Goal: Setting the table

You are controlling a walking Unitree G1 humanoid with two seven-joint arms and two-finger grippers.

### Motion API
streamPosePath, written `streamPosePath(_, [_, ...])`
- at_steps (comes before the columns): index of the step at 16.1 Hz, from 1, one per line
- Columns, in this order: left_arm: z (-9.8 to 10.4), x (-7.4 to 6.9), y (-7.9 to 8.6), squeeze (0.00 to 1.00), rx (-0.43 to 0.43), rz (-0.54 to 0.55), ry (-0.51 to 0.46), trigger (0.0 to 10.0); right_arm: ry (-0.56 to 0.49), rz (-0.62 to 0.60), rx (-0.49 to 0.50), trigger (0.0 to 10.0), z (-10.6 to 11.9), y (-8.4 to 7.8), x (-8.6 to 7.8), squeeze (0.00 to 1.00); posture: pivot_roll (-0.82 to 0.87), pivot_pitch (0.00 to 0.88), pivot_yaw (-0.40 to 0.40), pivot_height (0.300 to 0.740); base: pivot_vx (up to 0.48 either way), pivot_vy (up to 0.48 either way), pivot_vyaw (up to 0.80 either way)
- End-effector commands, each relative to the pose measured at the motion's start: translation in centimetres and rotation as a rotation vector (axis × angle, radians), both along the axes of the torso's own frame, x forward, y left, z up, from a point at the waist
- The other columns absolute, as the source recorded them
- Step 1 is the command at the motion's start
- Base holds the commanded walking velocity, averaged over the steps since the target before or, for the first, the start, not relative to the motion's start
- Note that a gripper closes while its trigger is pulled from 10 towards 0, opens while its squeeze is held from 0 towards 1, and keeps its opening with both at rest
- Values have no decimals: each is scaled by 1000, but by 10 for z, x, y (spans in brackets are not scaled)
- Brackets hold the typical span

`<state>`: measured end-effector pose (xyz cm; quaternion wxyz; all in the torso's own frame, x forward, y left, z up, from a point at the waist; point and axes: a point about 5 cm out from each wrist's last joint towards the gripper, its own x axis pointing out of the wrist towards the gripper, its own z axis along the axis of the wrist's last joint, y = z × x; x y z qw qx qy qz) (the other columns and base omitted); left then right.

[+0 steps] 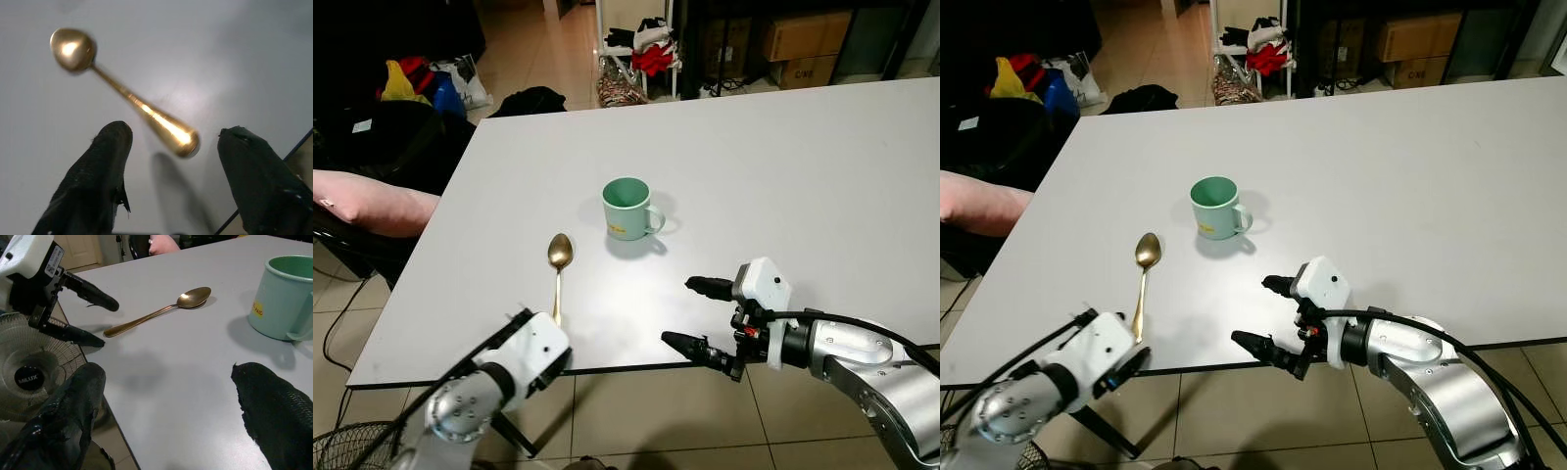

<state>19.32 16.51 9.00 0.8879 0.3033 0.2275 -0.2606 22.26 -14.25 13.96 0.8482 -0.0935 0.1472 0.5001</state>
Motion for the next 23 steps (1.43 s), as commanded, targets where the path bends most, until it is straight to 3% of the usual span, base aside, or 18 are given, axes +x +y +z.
streamPosePath(1, [8, 2, 9, 1000, 6, 29, -18, 10000, -8, 11, 4, 10000, 1, 2, 1, 0, 12, 0, 116, 740, 0, 0, 0])
streamPosePath(3, [21, 13, 6, 996, -95, 68, -100, 10000, -11, -5, 15, 10000, -2, 6, 4, 0, 23, 0, 119, 740, 0, 0, 0])
streamPosePath(4, [21, 15, 0, 910, -129, 63, -98, 10000, -11, -8, 14, 10000, -3, 7, 4, 0, 24, 0, 121, 740, 0, 0, 0])
streamPosePath(5, [19, 17, -4, 0, -134, 49, -85, 10000, -11, -7, 14, 10000, -4, 8, 3, 0, 22, 0, 123, 740, 0, 0, 0])
streamPosePath(7, [10, 20, -10, 0, -110, 34, -43, 10000, -12, -3, 10, 10000, -3, 10, 1, 0, 15, 0, 131, 740, 0, 0, 0])
streamPosePath(8, [6, 20, -8, 0, -70, 37, -31, 10000, -4, 7, 8, 10000, -3, 10, -1, 0, 11, 0, 137, 740, 0, 0, 0])
streamPosePath(12, [-4, 24, 0, 0, -58, 112, 1, 10000, 4, 21, -4, 10000, -4, 10, -6, 0, 5, 0, 149, 740, 0, 0, 0])
streamPosePath(17, [-4, 27, -7, 0, -102, 89, 8, 10000, 15, 22, -11, 10000, -4, 9, -9, 0, -2, 0, 158, 740, 0, 0, 0])
streamPosePath(19, [9, 28, -19, 0, -240, 26, -25, 10000, 17, 22, -13, 10000, -4, 9, -9, 0, 1, 0, 160, 740, 0, 0, 0])
streamPosePath(21, [3, 19, -31, 0, -263, -79, 52, 10000, 24, 25, -17, 10000, -6, 10, -10, 0, -4, 0, 164, 740, 0, 0, 0])
streamPosePath(23, [-2, 15, -37, 0, -278, -115, 102, 10000, 26, 27, -21, 10000, -5, 9, -11, 0, -9, 0, 166, 740, 0, 0, 0])
